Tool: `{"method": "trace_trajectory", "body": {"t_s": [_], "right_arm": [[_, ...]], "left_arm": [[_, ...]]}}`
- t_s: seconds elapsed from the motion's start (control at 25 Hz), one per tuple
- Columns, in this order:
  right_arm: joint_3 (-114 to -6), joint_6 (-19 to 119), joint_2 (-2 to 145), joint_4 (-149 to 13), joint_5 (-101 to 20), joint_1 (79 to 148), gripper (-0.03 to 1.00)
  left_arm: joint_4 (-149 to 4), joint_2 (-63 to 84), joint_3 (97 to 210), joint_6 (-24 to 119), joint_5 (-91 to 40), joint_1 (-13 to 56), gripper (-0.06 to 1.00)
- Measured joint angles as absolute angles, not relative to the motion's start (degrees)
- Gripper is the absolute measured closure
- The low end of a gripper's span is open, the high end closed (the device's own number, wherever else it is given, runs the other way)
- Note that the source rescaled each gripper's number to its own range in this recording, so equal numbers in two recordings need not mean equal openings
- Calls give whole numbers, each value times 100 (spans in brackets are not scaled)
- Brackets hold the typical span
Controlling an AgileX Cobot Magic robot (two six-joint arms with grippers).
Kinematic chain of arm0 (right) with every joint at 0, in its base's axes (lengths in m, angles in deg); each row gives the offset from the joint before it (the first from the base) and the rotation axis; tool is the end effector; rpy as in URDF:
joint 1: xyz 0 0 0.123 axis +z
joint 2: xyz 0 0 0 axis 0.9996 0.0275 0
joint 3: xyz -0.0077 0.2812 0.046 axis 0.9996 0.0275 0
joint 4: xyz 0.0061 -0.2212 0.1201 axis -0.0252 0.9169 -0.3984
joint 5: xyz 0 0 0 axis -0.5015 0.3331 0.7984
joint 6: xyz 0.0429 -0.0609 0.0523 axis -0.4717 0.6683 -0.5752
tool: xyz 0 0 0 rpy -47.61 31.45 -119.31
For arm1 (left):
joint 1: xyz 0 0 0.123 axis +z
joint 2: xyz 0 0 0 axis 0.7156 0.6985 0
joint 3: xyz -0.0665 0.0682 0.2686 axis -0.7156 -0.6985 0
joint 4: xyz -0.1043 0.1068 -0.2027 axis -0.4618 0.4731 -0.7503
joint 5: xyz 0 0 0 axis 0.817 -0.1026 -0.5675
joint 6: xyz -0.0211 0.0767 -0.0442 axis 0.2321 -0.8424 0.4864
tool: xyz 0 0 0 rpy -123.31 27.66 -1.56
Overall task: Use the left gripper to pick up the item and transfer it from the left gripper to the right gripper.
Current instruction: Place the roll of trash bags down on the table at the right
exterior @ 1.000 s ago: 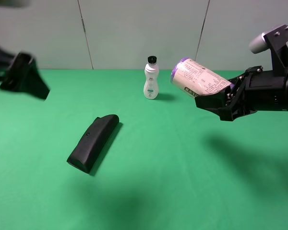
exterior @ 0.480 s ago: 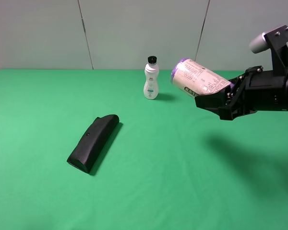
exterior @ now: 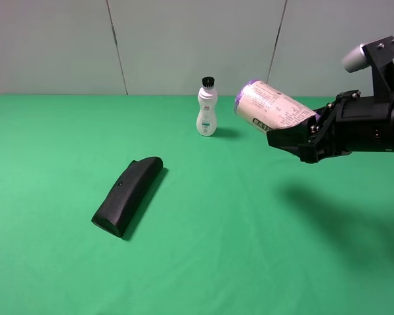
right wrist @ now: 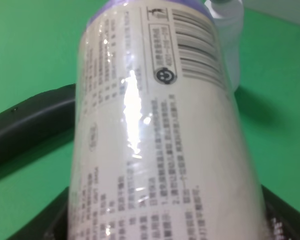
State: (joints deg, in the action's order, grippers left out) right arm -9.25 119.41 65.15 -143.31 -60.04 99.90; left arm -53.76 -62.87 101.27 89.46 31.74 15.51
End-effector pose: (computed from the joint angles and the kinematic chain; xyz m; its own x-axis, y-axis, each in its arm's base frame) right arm 0.1986 0.0847 0.2343 -0.4702 -0.2598 -0.8435 -0.6477 0.7507 0.1299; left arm 0.0006 0.0083 0.2718 -0.4490 0.1552 -0.8799 0.3990 0.9160 -0.0421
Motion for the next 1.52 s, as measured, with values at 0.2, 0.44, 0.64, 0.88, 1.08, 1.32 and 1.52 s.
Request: {"method": "trace_trajectory", "body": {"t_s": [0.2, 0.44, 0.64, 0.88, 1.08, 1.32, 1.52], "right_arm": [[-925, 11810, 6515, -14331, -5999, 9990, 96], [-925, 11684, 6515, -14284, -5999, 9990, 96], [-925, 11492, 6515, -14031, -5946, 9990, 96], [-925, 10824, 6529, -13260, -5629, 9990, 96], [-925, 10515, 6929, -12892, -5474, 9990, 96], [-1008, 10515, 7914, -12855, -5125, 9990, 96], [-1524, 10540, 8668, -12860, -5054, 9990, 96]], "left_arm": [[-5376, -6287, 10127, 8927, 3166, 1551, -1], [-5370, -6287, 10127, 8911, 3166, 1551, -1], [-5365, -6287, 10127, 8896, 3166, 1818, -1], [-5359, -6287, 10127, 8896, 3164, 3108, -1], [-5359, -6287, 10127, 8896, 3164, 4266, -1], [-5359, -6287, 10127, 8896, 3164, 5144, -1], [-5359, -6287, 10127, 8896, 3164, 5259, -1]]}}
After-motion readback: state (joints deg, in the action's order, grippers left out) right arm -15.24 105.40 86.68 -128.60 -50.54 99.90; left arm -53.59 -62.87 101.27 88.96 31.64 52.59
